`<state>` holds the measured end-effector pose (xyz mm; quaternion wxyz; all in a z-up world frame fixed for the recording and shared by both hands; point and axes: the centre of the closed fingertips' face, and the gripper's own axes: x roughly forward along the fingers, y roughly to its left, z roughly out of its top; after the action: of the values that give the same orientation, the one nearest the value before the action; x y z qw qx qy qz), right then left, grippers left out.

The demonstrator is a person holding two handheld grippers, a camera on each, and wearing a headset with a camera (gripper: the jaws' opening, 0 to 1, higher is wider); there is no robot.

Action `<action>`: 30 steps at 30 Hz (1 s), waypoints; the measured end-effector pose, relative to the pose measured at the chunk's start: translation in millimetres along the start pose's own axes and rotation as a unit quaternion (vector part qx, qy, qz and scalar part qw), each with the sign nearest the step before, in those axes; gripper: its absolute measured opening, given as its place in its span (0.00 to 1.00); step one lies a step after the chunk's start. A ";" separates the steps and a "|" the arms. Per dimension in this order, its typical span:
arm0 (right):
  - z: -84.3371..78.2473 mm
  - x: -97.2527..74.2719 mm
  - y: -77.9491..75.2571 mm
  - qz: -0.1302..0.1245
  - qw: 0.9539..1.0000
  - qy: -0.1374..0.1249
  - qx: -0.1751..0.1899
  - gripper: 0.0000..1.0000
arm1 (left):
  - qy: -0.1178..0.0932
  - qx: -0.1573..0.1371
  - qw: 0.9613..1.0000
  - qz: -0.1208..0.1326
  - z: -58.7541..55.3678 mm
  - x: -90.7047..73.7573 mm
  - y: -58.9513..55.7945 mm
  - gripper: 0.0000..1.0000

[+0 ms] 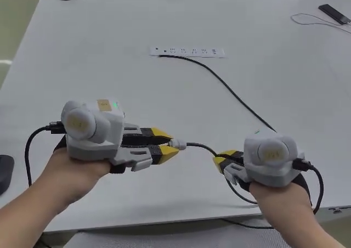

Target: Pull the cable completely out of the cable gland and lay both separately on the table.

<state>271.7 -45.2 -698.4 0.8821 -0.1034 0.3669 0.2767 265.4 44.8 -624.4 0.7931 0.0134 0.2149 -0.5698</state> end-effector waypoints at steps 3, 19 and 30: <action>0.3 -1.5 2.8 0.002 1.000 -0.001 -0.018 0.01 | -0.002 -0.002 1.000 0.003 0.7 -0.8 1.1 0.15; 35.6 -23.6 32.6 0.026 0.984 -0.022 -0.174 0.12 | 0.007 -0.012 1.000 0.001 -3.7 0.4 1.9 0.15; 62.0 -6.3 61.2 0.053 0.966 -0.033 -0.250 0.09 | 0.007 -0.014 1.000 0.002 -3.7 1.8 2.9 0.15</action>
<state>270.0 26.6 -648.6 0.8236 -0.2922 0.2619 0.4094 267.3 45.2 -629.0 0.7926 0.0069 0.2288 -0.5652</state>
